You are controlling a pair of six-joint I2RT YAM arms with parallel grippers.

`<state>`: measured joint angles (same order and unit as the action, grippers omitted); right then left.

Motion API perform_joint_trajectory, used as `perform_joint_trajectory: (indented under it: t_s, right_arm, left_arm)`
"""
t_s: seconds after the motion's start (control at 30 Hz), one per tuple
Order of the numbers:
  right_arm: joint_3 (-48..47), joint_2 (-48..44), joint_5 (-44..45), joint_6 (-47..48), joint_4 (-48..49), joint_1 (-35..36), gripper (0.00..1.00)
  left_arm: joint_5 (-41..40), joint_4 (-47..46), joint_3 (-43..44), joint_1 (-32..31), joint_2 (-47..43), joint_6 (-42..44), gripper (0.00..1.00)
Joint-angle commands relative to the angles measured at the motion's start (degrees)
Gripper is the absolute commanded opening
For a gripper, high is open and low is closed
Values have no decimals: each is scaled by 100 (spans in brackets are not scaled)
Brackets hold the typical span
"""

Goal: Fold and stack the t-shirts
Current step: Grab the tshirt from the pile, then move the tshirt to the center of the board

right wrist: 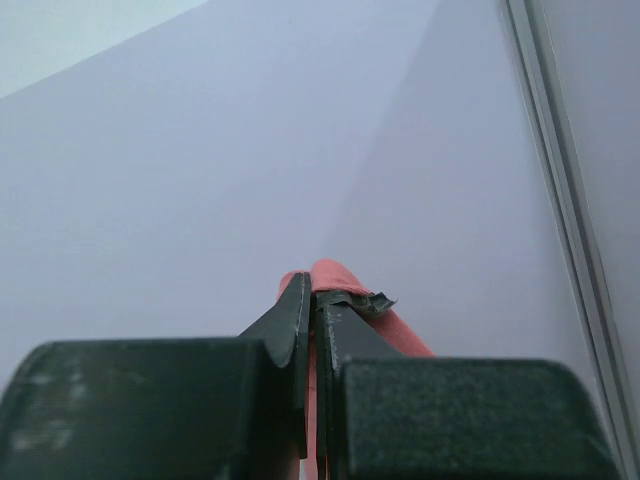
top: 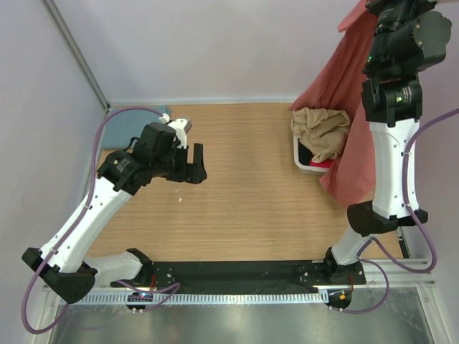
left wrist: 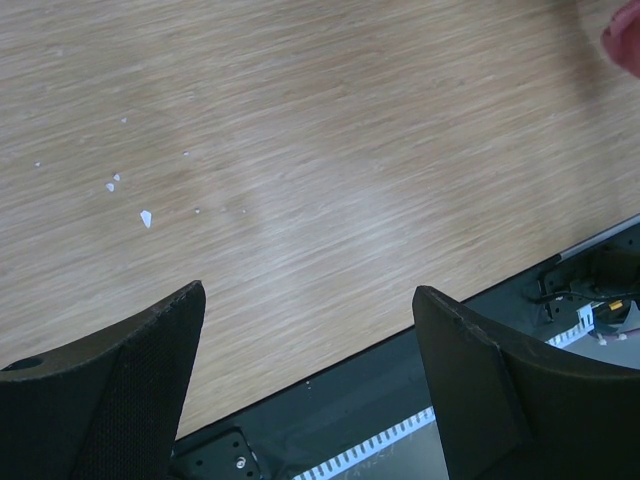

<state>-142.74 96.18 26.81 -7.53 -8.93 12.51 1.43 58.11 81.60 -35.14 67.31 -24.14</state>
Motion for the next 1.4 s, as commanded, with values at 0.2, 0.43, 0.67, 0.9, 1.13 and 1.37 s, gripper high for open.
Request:
perform_joint_trajectory:
  t_s: [0.2, 0.43, 0.67, 0.9, 1.13, 1.37]
  right_arm:
    - [-1000, 629, 61, 1200, 1665, 76, 1]
    - [-1335, 1069, 395, 1772, 2843, -64, 1]
    - [-1221, 1113, 325, 1352, 3449, -653, 1]
    - [-1494, 1008, 333, 315, 4092, -1769, 1]
    - [-1362, 674, 448, -671, 3882, -2499, 1]
    - [-994, 138, 483, -943, 3591, -2631, 1]
  left_arm:
    - [-29, 8, 189, -20, -77, -161, 85]
    - [-108, 254, 84, -20, -244, -275, 85]
    - [103, 377, -461, -20, -333, -644, 85]
    - [121, 342, -382, -20, -34, -732, 84]
    - [129, 184, -373, -20, -43, -934, 84]
    - [138, 96, -189, -20, 63, -926, 84]
